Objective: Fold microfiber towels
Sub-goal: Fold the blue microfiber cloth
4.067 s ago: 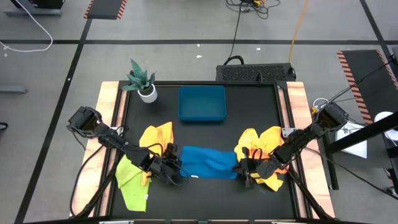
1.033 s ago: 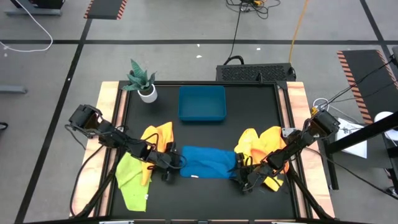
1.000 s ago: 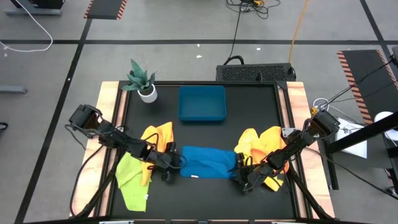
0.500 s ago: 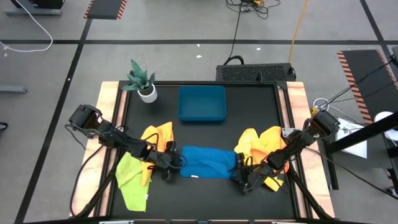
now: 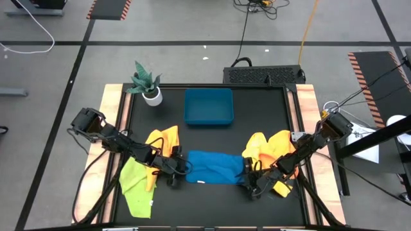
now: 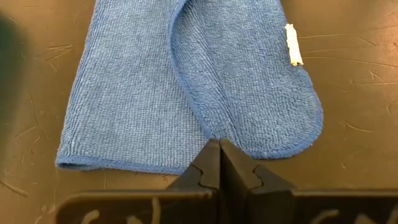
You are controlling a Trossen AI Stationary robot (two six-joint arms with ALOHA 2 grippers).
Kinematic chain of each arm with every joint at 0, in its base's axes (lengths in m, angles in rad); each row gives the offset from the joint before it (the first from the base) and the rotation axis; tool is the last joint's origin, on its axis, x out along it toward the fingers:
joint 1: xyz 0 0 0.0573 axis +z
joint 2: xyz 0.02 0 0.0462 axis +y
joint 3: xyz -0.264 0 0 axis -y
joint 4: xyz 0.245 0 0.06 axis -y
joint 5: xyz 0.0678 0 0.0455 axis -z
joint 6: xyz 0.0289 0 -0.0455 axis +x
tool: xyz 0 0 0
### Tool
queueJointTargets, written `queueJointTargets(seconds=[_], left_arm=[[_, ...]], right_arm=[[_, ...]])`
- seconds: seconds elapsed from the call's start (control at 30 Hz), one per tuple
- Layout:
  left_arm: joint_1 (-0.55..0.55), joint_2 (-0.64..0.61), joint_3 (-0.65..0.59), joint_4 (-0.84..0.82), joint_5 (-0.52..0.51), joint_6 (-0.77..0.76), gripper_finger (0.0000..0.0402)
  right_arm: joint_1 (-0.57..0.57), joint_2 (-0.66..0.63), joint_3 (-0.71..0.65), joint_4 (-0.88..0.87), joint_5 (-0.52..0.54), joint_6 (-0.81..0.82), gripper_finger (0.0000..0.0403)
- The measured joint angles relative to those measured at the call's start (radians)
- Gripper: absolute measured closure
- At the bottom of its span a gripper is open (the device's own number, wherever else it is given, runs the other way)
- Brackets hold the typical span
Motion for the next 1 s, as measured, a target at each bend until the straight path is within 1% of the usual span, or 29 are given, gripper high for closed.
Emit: queueJointTargets(seconds=[0.13,0.27,0.43,0.6,0.8,0.9,1.0], left_arm=[[0.000,0.000,0.000,0.000,0.000,0.006,0.0393],[0.000,0.000,0.000,0.000,0.000,0.006,0.0398],[0.000,0.000,0.000,0.000,0.001,0.006,0.0398],[0.000,0.000,0.000,0.000,0.001,0.006,0.0396],[0.000,-0.001,0.000,-0.001,0.005,-0.010,0.0398],[0.000,-0.017,0.002,-0.021,0.005,-0.031,0.0379],[0.000,-0.059,0.007,-0.089,0.005,-0.036,0.0339]], right_arm=[[0.002,0.000,0.000,-0.012,-0.002,0.003,0.0280],[0.002,0.003,0.000,-0.011,-0.002,0.004,0.0280],[0.002,0.029,0.000,-0.011,-0.024,0.022,0.0280],[0.002,0.042,0.000,-0.005,-0.025,0.034,0.0280],[0.002,0.042,0.000,0.010,-0.026,0.030,0.0294],[0.002,0.043,0.000,0.016,-0.026,0.029,0.0300],[0.002,0.043,0.000,0.017,-0.027,0.030,0.0302]])
